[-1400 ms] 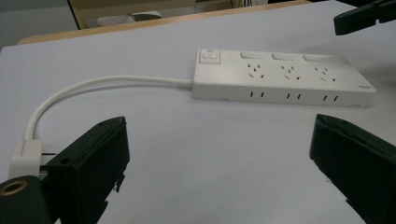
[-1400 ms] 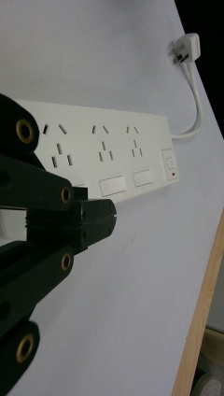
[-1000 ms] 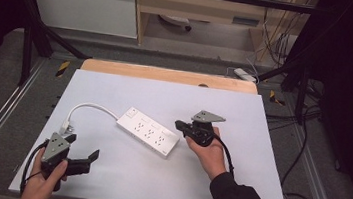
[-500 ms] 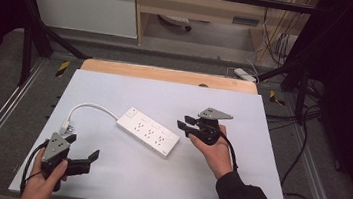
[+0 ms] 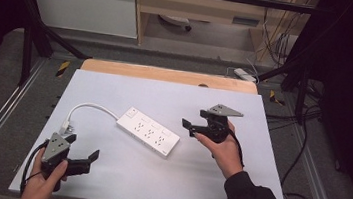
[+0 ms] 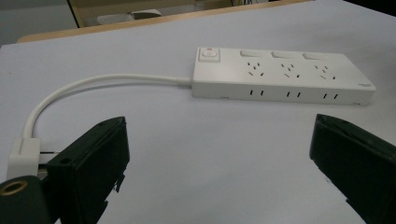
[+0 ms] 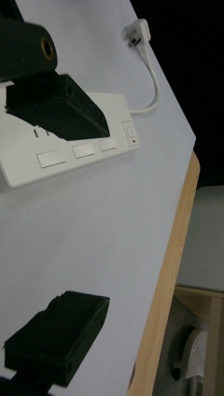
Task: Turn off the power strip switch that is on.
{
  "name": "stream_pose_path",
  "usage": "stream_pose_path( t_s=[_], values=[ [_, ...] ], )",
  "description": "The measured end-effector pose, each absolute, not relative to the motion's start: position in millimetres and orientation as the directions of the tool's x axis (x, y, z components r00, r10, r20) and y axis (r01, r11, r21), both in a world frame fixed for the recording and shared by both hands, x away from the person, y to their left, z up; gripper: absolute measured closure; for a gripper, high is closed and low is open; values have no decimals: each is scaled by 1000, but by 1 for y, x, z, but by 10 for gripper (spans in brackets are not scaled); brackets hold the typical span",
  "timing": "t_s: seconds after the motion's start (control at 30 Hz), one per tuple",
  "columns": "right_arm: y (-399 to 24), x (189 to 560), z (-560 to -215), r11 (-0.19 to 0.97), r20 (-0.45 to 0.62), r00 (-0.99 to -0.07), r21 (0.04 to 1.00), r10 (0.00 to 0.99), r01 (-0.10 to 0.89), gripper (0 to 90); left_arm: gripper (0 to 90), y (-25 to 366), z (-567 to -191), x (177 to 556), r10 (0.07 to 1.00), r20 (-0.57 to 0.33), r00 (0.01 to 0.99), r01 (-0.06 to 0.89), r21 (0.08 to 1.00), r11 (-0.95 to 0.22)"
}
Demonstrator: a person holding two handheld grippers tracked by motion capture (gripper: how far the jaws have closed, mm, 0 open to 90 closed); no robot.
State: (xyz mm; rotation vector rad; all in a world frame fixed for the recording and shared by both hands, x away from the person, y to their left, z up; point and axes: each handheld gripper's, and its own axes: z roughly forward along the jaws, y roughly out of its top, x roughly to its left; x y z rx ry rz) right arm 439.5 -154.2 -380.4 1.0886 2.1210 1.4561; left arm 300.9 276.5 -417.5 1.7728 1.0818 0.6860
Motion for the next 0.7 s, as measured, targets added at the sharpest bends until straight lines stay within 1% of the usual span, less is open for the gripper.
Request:
stream_pose_path(
  t_s=[0.43,0.7],
  values=[
    [-173,438,-366,155,127,-621,912,773,379,20,47,276,-418,301,889,-3,459,379,905,-192],
    [-185,436,-360,150,109,-621,925,776,350,19,47,276,-418,301,888,-3,459,379,905,-193]
  ],
)
